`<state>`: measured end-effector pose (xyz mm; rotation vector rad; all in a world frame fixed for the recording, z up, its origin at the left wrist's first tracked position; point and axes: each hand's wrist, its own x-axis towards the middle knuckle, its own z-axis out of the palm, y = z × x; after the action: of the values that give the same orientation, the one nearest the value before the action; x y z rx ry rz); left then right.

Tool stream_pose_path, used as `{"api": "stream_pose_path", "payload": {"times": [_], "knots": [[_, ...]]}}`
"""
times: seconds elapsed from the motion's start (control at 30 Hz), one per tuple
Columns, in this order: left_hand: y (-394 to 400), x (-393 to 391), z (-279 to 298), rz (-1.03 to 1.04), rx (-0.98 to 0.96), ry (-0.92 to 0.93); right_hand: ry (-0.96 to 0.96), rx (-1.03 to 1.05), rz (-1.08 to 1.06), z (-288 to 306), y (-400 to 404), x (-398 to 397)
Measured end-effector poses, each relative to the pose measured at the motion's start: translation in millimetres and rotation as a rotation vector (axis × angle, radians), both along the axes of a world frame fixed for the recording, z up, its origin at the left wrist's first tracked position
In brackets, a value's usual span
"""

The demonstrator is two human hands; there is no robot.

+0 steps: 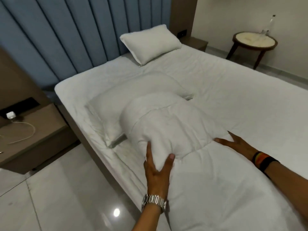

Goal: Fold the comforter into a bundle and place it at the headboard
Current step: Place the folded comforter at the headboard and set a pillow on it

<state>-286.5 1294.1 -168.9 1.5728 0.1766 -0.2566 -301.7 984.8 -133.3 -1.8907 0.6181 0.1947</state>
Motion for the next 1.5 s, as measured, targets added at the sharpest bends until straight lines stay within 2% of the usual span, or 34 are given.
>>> {"api": "stream_pose_path", "payload": {"times": [0.17,0.37,0.63,0.77,1.03,1.17,1.27,1.33,1.4,1.43,1.5], "knots": [[64.0,111.9,56.0,-0.276,0.012,-0.152,-0.137,-0.073,-0.22,59.0,71.7,21.4],[138.5,267.4,122.3,-0.464,0.11,-0.285,-0.281,-0.098,-0.428,82.4,184.5,115.4],[205.4,505.2,153.5,-0.594,0.294,-0.38,-0.408,-0.005,-0.638,50.0,291.6,314.0],[231.8,626.9,162.4,-0.61,0.361,-0.367,-0.397,0.132,-0.666,52.2,333.3,431.3],[281.7,859.8,169.4,-0.723,0.344,-0.425,-0.518,0.176,-0.714,69.2,405.7,636.4],[297.4,992.1,149.7,-0.868,0.341,-0.404,-0.561,0.213,-0.8,34.4,436.9,744.5],[307.4,1088.9,110.6,-0.901,0.425,-0.362,-0.415,0.142,-0.89,-18.2,466.6,834.3],[321.0,1126.2,64.0,-0.919,0.552,-0.273,-0.158,0.115,-0.849,-57.8,488.0,876.0],[338.1,1144.3,0.9,-1.03,0.736,-0.178,0.168,0.104,-0.788,-97.3,511.2,910.2],[350.7,1142.5,-32.8,-1.117,0.887,-0.204,0.259,0.036,-0.762,-112.7,523.4,926.0],[380.4,1121.9,-87.1,-1.14,1.143,-0.462,0.193,-0.209,-0.729,-125.1,542.5,958.7]]}}
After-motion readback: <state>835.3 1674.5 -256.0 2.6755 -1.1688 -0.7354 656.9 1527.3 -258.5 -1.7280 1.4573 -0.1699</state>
